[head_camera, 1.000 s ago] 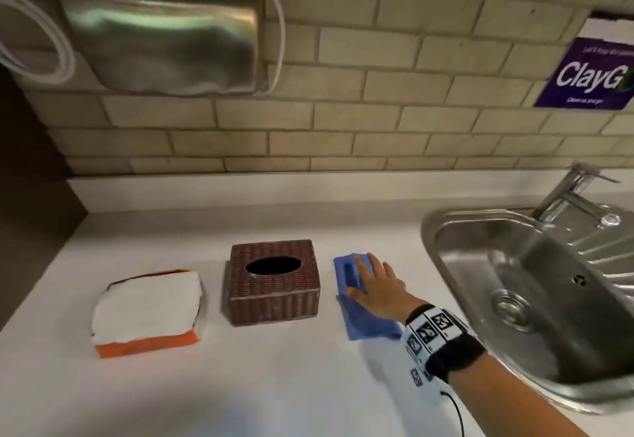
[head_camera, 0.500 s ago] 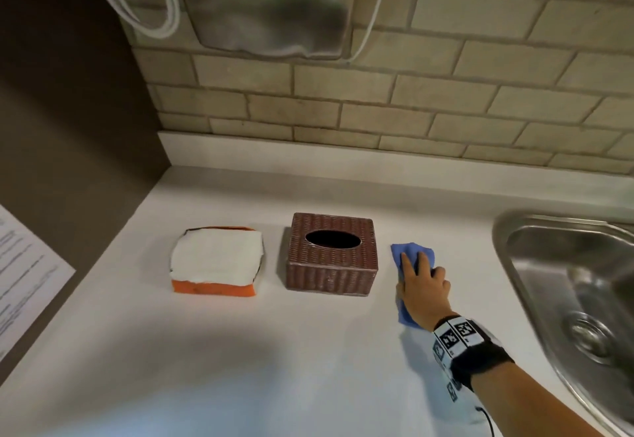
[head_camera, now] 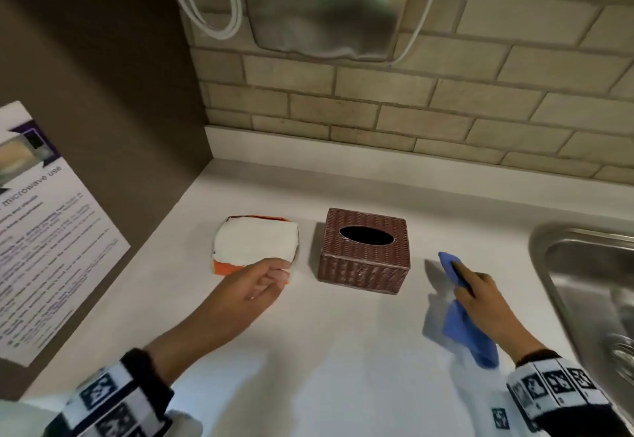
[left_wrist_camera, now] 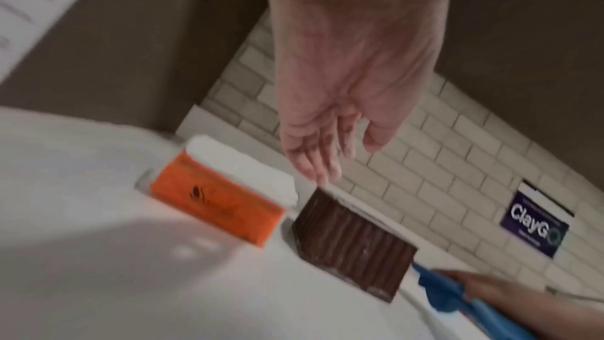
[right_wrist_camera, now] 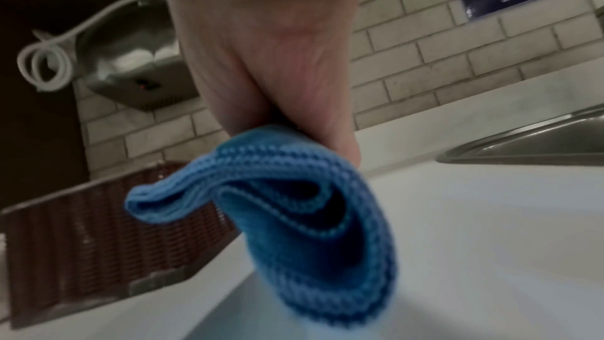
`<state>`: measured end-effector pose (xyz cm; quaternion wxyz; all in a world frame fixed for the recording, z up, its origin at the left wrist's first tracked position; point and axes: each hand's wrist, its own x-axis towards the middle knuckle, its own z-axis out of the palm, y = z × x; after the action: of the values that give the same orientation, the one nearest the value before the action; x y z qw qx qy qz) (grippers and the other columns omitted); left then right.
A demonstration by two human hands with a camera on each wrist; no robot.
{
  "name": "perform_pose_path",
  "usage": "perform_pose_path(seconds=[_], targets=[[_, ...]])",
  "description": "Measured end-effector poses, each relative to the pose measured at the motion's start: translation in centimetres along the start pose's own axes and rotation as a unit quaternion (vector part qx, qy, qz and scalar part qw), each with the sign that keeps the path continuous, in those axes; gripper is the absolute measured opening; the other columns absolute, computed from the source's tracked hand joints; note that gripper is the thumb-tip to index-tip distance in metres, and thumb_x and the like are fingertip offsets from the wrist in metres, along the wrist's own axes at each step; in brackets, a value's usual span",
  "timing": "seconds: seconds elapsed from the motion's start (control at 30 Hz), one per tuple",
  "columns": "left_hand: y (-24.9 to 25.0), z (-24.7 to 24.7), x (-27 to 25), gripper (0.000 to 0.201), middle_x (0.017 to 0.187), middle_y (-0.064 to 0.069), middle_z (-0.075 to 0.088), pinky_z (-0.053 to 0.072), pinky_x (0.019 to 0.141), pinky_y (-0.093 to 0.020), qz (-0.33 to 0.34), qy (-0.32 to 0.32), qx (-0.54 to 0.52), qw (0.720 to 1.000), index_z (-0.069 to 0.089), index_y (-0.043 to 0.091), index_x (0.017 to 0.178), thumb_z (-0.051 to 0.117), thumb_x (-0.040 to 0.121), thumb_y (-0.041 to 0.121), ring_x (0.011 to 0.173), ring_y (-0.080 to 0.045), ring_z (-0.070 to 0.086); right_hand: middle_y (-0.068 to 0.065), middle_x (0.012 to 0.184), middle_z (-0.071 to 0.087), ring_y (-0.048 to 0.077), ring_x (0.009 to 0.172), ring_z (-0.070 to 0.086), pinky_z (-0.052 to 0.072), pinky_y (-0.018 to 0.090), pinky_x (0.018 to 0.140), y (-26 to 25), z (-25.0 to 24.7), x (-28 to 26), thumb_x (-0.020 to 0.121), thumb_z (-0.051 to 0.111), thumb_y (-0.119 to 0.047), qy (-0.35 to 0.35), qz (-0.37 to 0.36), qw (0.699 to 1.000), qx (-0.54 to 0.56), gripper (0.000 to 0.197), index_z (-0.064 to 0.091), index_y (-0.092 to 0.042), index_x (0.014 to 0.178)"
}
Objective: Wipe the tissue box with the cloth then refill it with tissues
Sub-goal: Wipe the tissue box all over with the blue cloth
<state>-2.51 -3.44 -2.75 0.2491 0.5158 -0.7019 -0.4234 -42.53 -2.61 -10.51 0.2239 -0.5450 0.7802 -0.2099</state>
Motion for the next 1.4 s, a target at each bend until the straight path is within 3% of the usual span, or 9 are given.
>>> perform_pose_path(seconds=[0.07,0.2,0.33,0.43,0.73,0.83,0.9,1.1,1.4], targets=[[-1.0,1.7,1.6,0.028,0.108,0.015,0.064,0.046,0.093,-0.016,0.002,0.006,-0.006,1.0,0.054,0.045,0.105,0.058,0.093,0.02,0.103,0.003,0.059,0.029,0.1,0.06,0.039,0.077,0.057,0.044,0.032,0.062,-0.5,-0.9,-1.8,0.094,0.042,0.002,-0.005,-0.008,0.999,0.038,0.046,0.043,-0.008,0.139],[-2.3,3.6,3.1,0.034,0.114,0.017,0.053,0.045,0.102,-0.027,-0.007,-0.035,-0.002,0.999,0.046,0.036,0.123,0.057,0.093,0.024,0.112,-0.001,0.052,0.023,0.122,0.057,0.043,0.109,0.053,0.044,0.049,0.091,-0.9,-2.1,-5.5,0.1,0.038,-0.008,-0.021,0.002,0.995,0.099,0.045,0.04,-0.022,0.142],[-1.4,2.8,4.6,0.041,0.12,0.01,0.051,0.042,0.097,-0.022,-0.005,-0.051,0.003,0.999,0.043,0.029,0.131,0.058,0.093,0.025,0.12,-0.009,0.051,0.004,0.133,0.05,0.026,0.108,0.052,0.037,0.032,0.091,-1.3,-3.1,-8.0,0.101,0.036,-0.012,-0.027,0.016,0.992,0.125,0.045,0.037,-0.026,0.144],[0.2,1.4,6.4,0.052,0.125,0.004,0.051,0.048,0.095,-0.031,0.011,-0.049,-0.007,0.999,0.039,0.029,0.134,0.064,0.088,0.029,0.118,-0.011,0.051,-0.006,0.135,0.046,0.017,0.113,0.048,0.032,0.029,0.096,-2.4,-4.2,-9.1,0.101,0.037,-0.01,-0.028,0.014,0.989,0.143,0.046,0.037,-0.026,0.143],[0.8,2.5,11.2,0.12,0.155,-0.008,0.02,0.025,0.115,-0.034,-0.019,-0.135,0.032,0.99,-0.007,0.03,0.147,0.084,0.069,0.027,0.143,-0.02,0.02,-0.005,0.132,0.047,0.018,0.113,0.048,0.034,0.03,0.094,-5.0,-5.1,-9.0,0.1,0.037,-0.011,-0.025,-0.001,0.99,0.142,0.048,0.036,-0.034,0.142],[0.4,3.7,12.3,0.134,0.142,0.006,0.028,0.024,0.11,-0.029,-0.021,-0.159,0.041,0.986,-0.016,0.031,0.146,0.089,0.063,0.023,0.136,-0.014,0.025,-0.006,0.132,0.046,0.016,0.115,0.047,0.035,0.031,0.096,-5.5,-5.2,-8.9,0.1,0.038,-0.012,-0.031,-0.005,0.989,0.144,0.048,0.036,-0.038,0.14],[0.1,4.4,12.8,0.142,0.145,0.002,0.033,0.028,0.112,-0.037,-0.008,-0.154,0.104,0.983,-0.02,0.04,0.141,0.092,0.053,0.033,0.136,-0.021,0.032,-0.008,0.13,0.046,0.016,0.115,0.048,0.035,0.031,0.095,-5.8,-5.2,-9.0,0.1,0.039,-0.012,-0.03,-0.005,0.99,0.141,0.048,0.036,-0.041,0.139],[0.6,4.8,14.5,0.147,0.139,-0.019,0.038,0.025,0.107,-0.044,-0.016,-0.14,0.17,0.975,-0.028,0.035,0.141,0.09,0.055,0.037,0.128,-0.033,0.035,-0.007,0.129,0.046,0.013,0.113,0.048,0.033,0.03,0.094,-5.8,-5.3,-9.0,0.099,0.04,-0.011,-0.029,0.004,0.99,0.141,0.05,0.035,-0.043,0.137],[-0.3,5.2,15.0,0.146,0.153,-0.011,0.019,0.016,0.116,-0.046,0.006,-0.15,0.173,0.973,-0.021,0.028,0.145,0.09,0.05,0.037,0.141,-0.029,0.019,-0.009,0.132,0.046,0.015,0.116,0.049,0.037,0.033,0.097,-6.4,-4.6,-8.9,0.1,0.04,-0.012,-0.024,0.002,0.987,0.161,0.048,0.035,-0.048,0.132]])
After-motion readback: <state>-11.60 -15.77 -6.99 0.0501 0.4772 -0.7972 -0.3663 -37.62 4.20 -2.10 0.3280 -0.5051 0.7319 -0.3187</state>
